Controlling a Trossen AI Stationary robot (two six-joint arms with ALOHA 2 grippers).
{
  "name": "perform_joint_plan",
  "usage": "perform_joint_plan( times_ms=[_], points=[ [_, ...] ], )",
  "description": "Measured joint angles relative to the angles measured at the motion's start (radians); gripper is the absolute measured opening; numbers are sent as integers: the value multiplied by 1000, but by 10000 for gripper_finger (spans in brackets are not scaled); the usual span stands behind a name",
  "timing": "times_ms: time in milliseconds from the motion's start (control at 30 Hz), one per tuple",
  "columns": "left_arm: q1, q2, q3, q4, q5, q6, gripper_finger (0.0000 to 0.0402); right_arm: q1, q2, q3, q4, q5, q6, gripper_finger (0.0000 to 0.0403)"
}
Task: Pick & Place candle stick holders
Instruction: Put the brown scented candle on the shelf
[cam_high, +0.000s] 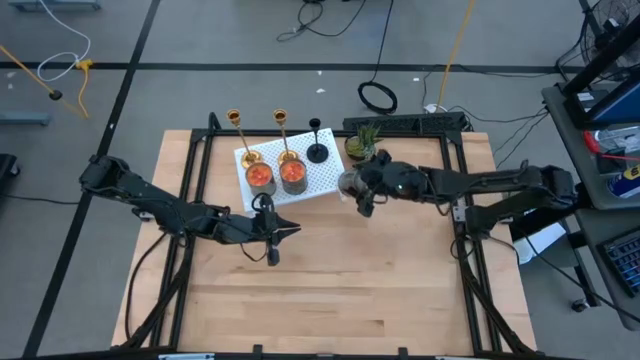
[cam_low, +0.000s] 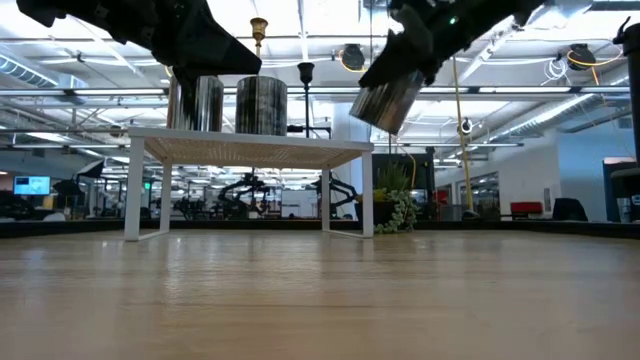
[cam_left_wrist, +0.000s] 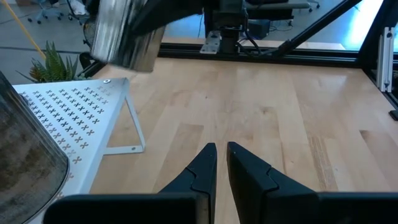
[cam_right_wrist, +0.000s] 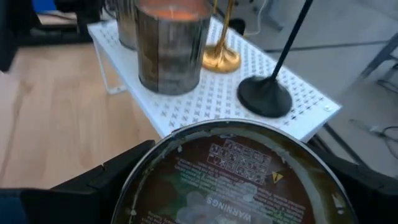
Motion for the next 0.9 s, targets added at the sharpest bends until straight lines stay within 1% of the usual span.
perform_joint_plan(
  times_ms=[133, 167, 367, 467, 567, 700, 900],
  points=[
    [1, 0, 0, 1, -1, 0, 40, -58, 75, 9, 99, -111, -23, 338],
    [1, 0, 0, 2, -1, 0, 40, -68, 94, 19, 102, -118, -27, 338],
    [3, 0, 0, 6, -1, 0, 40, -107, 157, 82, 71, -118, -78, 338],
    [4, 0, 0, 7, -1, 0, 40, -113, 161, 113, 40, -119, -102, 338],
    [5, 0, 0, 6, -1, 0, 40, -118, 159, 152, 50, -123, -107, 338],
    [9, 0, 0, 5, -1, 0, 40, -135, 159, 166, 49, -170, -101, 338],
    [8, 0, 0, 6, -1, 0, 40, -155, 217, 164, 76, -171, -96, 338]
  ],
)
